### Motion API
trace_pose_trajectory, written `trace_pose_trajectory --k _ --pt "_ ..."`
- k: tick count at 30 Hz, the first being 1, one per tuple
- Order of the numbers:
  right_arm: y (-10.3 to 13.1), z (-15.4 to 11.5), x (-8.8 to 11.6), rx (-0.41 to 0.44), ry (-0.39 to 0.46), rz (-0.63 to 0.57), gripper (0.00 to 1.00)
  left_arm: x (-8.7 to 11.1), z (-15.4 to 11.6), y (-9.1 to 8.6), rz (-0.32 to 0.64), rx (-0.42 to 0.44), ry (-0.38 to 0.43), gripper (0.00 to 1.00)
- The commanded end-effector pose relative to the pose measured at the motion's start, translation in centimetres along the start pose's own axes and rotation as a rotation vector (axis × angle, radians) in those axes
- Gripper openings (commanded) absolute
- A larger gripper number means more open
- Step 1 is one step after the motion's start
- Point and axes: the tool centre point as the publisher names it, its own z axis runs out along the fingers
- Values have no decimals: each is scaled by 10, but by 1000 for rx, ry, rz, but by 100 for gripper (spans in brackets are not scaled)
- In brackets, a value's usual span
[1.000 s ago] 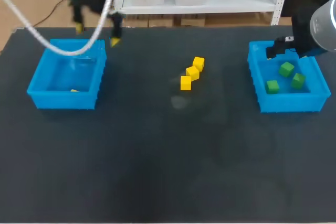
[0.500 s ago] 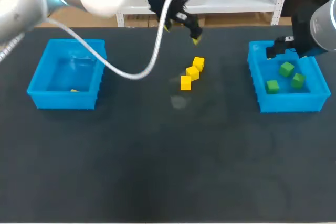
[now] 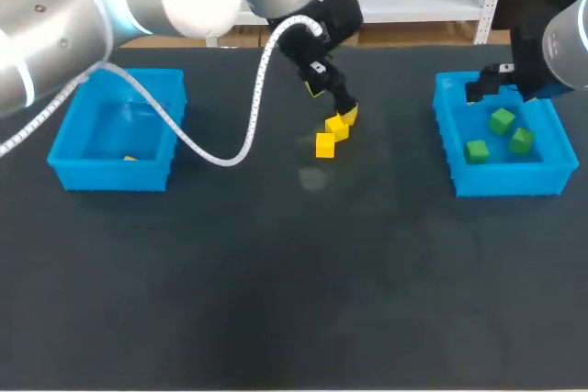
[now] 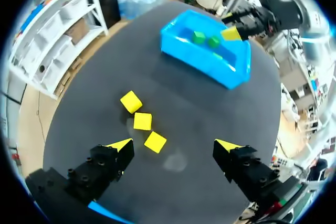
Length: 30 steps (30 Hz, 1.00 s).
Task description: Put the green cubes in the right bin and the yellow cubes in the left bin.
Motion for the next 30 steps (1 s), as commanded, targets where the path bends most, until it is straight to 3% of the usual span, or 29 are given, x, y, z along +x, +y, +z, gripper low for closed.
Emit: trace_pose_trajectory --k 1,8,19,30 --pt "0 0 1 3 -5 0 100 -6 13 7 37 28 132 100" --pt "0 0 1 3 -5 0 100 6 37 4 104 14 243 100" --pt "0 0 1 3 -5 0 100 20 49 8 105 -42 295 100" --pt "0 0 1 3 -5 0 100 31 68 25 38 -91 286 100"
